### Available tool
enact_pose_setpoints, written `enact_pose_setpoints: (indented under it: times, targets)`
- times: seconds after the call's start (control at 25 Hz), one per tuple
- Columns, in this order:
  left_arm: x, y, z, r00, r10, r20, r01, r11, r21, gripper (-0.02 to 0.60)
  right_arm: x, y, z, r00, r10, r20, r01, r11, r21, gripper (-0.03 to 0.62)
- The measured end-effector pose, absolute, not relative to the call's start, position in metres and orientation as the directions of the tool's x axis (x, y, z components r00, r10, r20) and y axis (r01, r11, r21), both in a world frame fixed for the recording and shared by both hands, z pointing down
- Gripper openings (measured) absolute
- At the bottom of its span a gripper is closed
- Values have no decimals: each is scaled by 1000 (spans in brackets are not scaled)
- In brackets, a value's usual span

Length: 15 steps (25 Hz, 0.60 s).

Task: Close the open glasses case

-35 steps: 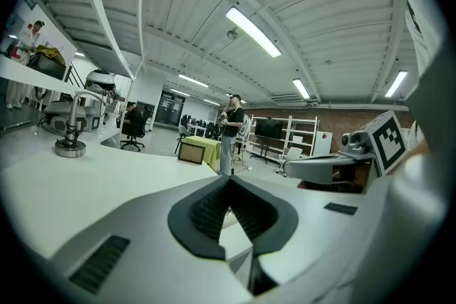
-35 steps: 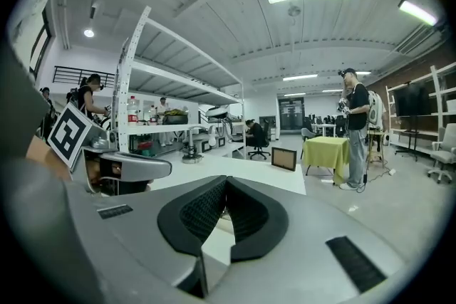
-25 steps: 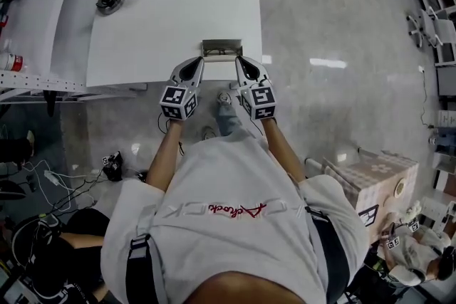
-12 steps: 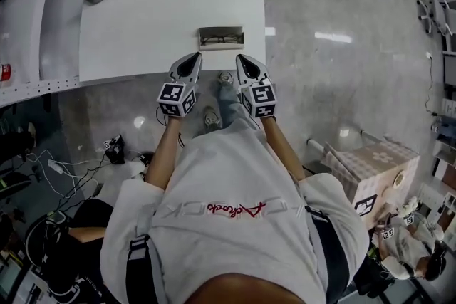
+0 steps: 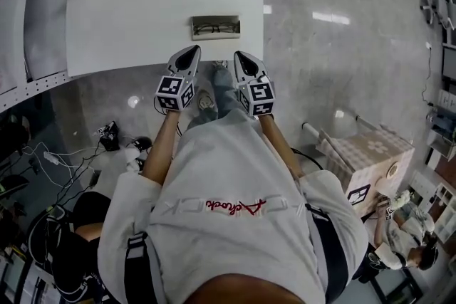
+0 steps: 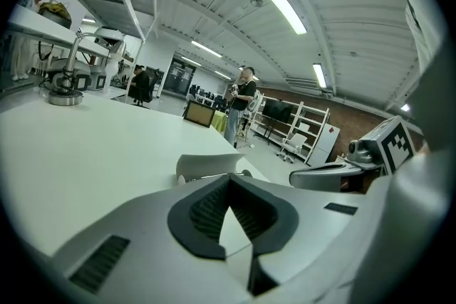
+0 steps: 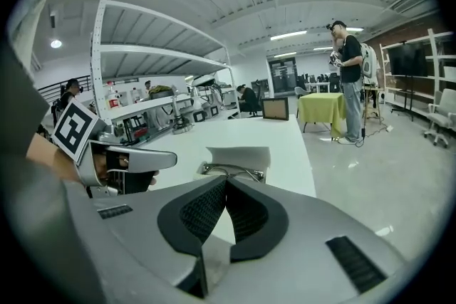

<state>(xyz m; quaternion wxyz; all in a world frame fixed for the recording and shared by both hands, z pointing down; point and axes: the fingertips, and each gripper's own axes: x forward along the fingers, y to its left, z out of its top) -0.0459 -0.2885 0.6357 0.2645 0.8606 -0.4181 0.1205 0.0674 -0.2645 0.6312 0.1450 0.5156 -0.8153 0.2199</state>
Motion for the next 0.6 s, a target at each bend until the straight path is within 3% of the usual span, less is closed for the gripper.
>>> enact_pose_setpoints:
  times: [0.6]
  targets:
    - [-46,-290,646,611,-650,452,-791,-482,377,25,52,-325,639,-460,-764,453,-888,412,-206,28]
